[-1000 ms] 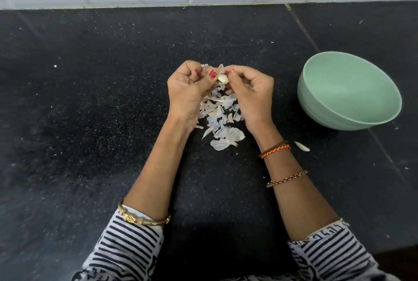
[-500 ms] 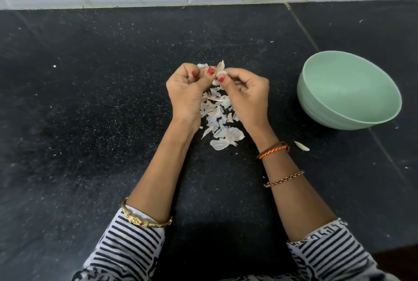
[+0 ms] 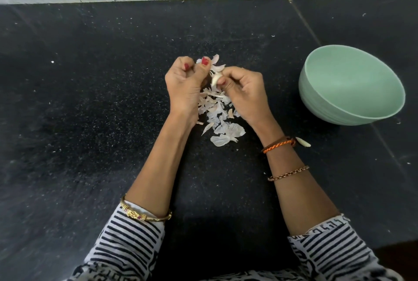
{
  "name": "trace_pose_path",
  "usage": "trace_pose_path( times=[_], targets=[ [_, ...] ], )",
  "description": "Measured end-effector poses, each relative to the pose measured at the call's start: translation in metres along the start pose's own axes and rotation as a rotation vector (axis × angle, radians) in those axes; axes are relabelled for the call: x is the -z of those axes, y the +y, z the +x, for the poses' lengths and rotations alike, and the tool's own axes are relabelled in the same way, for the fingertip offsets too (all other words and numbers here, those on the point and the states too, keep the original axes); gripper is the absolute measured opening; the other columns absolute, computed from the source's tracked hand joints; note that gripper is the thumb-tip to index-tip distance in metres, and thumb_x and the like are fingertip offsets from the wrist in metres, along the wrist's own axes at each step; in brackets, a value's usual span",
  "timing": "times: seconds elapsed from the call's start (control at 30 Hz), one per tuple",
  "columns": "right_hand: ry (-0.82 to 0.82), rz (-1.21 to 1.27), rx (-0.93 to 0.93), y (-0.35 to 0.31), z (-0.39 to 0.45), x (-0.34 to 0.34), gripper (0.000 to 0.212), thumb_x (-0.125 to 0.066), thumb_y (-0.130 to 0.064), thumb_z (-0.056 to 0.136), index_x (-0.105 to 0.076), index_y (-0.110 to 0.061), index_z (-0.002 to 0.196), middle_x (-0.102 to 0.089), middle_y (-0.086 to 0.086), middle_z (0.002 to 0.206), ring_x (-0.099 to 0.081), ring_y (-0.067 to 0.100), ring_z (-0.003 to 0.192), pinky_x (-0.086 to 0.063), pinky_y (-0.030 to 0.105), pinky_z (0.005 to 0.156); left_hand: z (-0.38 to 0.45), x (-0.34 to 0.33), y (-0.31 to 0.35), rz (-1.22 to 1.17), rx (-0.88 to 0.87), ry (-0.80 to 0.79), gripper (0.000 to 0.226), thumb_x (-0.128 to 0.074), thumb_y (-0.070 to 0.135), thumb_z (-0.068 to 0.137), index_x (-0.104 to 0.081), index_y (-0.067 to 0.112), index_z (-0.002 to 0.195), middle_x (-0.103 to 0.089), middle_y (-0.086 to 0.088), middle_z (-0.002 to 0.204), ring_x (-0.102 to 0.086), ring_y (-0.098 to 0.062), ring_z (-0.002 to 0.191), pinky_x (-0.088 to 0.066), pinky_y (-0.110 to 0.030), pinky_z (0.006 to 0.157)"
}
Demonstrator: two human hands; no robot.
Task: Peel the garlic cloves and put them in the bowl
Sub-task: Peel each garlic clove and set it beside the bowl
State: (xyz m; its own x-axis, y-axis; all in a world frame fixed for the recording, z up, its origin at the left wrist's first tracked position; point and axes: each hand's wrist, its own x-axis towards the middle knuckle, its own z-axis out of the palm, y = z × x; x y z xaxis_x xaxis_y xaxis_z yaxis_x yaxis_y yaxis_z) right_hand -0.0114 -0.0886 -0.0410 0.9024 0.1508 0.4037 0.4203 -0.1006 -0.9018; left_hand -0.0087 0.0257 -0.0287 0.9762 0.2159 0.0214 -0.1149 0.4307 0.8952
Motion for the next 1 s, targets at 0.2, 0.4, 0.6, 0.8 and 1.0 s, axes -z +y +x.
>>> trace_pose_path(
  times=[0.2, 0.4, 0.6, 0.8, 1.0],
  targets=[
    [0.011, -0.003, -0.042, 0.008, 0.000, 0.000, 0.012, -0.060, -0.001, 0.085, -0.064, -0.006, 0.095, -0.064, -0.014, 0.074, -0.059, -0.005, 0.072, -0.046, 0.011, 0.067, 0.003, 0.003, 0.001, -0.033, -0.041, 0.026, 0.018, -0.049, -0.001, 0.093, -0.043, 0.014, 0.084, -0.054, 0.008, 0.062, -0.045, 0.000, 0.049, -0.040, -0.016, 0.051],
    [0.145, -0.023, -0.045, 0.003, -0.001, 0.007, 0.010, -0.058, -0.008, 0.088, -0.067, -0.012, 0.092, -0.065, -0.001, 0.075, -0.057, 0.006, 0.071, -0.048, 0.019, 0.062, 0.007, 0.012, 0.005, 0.173, -0.076, 0.129, 0.030, -0.036, 0.010, 0.100, -0.055, 0.019, 0.079, -0.044, 0.007, 0.061, -0.037, -0.001, 0.052, -0.034, -0.017, 0.049],
    [0.280, -0.114, 0.027, 0.006, 0.001, 0.008, 0.016, -0.055, -0.005, 0.090, -0.066, -0.007, 0.101, -0.066, -0.006, 0.077, -0.059, 0.002, 0.064, -0.047, 0.017, 0.056, -0.004, 0.006, -0.004, 0.544, -0.261, -0.147, 0.029, -0.050, 0.033, 0.093, -0.063, 0.026, 0.067, -0.057, 0.005, 0.060, -0.047, -0.005, 0.056, -0.039, -0.023, 0.055],
    [0.301, -0.094, 0.069, 0.009, 0.001, 0.008, 0.017, -0.062, -0.002, 0.086, -0.067, 0.005, 0.100, -0.069, 0.001, 0.084, -0.065, 0.003, 0.072, -0.050, 0.015, 0.063, -0.001, 0.007, -0.009, 0.564, -0.321, -0.138, 0.023, -0.057, 0.040, 0.086, -0.067, 0.023, 0.072, -0.059, 0.017, 0.066, -0.052, -0.002, 0.068, -0.043, -0.024, 0.069],
    [0.298, 0.006, 0.030, 0.006, 0.000, 0.004, 0.024, -0.064, 0.002, 0.083, -0.062, -0.002, 0.107, -0.068, -0.017, 0.071, -0.064, -0.001, 0.063, -0.048, 0.011, 0.053, -0.002, 0.004, -0.011, 0.458, -0.299, -0.194, 0.004, -0.058, 0.013, 0.089, -0.061, 0.013, 0.092, -0.061, 0.010, 0.080, -0.055, 0.002, 0.070, -0.046, -0.018, 0.070]
  ],
)
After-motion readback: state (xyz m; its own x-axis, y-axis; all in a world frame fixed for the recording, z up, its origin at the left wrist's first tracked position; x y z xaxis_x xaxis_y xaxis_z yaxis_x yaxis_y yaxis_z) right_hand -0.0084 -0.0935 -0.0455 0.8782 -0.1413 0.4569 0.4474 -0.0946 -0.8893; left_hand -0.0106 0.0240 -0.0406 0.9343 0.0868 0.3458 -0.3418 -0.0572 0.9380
